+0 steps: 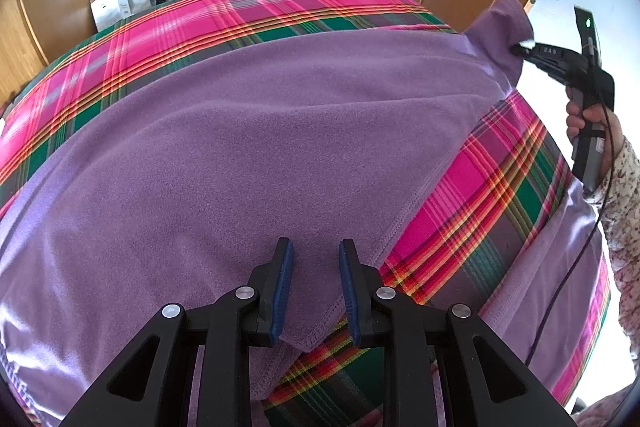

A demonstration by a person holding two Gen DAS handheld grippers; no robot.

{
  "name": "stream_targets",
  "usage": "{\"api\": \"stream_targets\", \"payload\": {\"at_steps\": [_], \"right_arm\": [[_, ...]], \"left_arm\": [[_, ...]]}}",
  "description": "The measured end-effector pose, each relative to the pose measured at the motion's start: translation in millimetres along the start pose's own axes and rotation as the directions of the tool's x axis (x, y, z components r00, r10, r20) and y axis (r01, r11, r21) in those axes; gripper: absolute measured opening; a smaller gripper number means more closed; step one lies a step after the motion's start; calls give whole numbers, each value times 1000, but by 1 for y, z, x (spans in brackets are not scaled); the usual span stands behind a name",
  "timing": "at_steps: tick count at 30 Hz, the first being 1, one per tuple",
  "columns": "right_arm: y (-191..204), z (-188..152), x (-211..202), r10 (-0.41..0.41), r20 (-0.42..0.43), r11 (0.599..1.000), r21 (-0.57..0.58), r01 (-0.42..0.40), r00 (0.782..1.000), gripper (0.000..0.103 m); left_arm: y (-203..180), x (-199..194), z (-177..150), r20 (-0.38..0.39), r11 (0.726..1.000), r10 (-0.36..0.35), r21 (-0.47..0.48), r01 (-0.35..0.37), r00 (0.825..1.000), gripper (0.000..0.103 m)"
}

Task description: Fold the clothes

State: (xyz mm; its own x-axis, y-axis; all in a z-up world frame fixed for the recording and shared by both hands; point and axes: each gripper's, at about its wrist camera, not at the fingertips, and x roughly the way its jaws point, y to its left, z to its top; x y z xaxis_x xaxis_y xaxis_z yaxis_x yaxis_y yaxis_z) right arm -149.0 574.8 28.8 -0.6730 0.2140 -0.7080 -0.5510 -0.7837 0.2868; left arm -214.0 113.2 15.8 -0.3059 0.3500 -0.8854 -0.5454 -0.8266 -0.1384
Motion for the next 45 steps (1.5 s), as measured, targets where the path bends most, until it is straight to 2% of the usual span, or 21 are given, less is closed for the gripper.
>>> {"api": "stream_targets", "payload": {"at_steps": [5,11,18,23,27,31,36,41,45], "right_arm": [[-30,-6,15,-9,-49,995,96,13,999,6],[-49,-10,26,28,-101,982,191,-8,995,6],[-55,-24,14,-28,-154,974,216,62,988,9],[-16,-29,-31,-51,-72,998,24,53,996,9],[29,-44,-69,16,-38,992,-124,-21,999,9],[79,-71,-98,104,-60,959,-258,-116,993,11],[137,-117,-118,214,-159,893,-368,-258,964,14],[188,-164,-121,303,-299,823,-397,-407,905,14],[220,-194,-118,327,-393,783,-396,-479,860,14]], "left_arm": [[-1,1,0,-3,1000,5,3,-5,1000,24],[0,1,-1,-3,1000,1,1,-1,1000,24],[7,-4,0,-31,999,-40,-32,39,999,24],[19,-30,-6,24,996,-46,-81,48,999,24],[30,-59,-14,86,992,-34,-116,44,996,24],[49,-86,-33,130,986,-14,-160,35,991,24],[80,-112,-68,155,969,12,-246,27,988,24],[113,-126,-103,153,942,43,-335,11,987,24],[139,-137,-129,152,918,67,-397,-1,986,24]]}}
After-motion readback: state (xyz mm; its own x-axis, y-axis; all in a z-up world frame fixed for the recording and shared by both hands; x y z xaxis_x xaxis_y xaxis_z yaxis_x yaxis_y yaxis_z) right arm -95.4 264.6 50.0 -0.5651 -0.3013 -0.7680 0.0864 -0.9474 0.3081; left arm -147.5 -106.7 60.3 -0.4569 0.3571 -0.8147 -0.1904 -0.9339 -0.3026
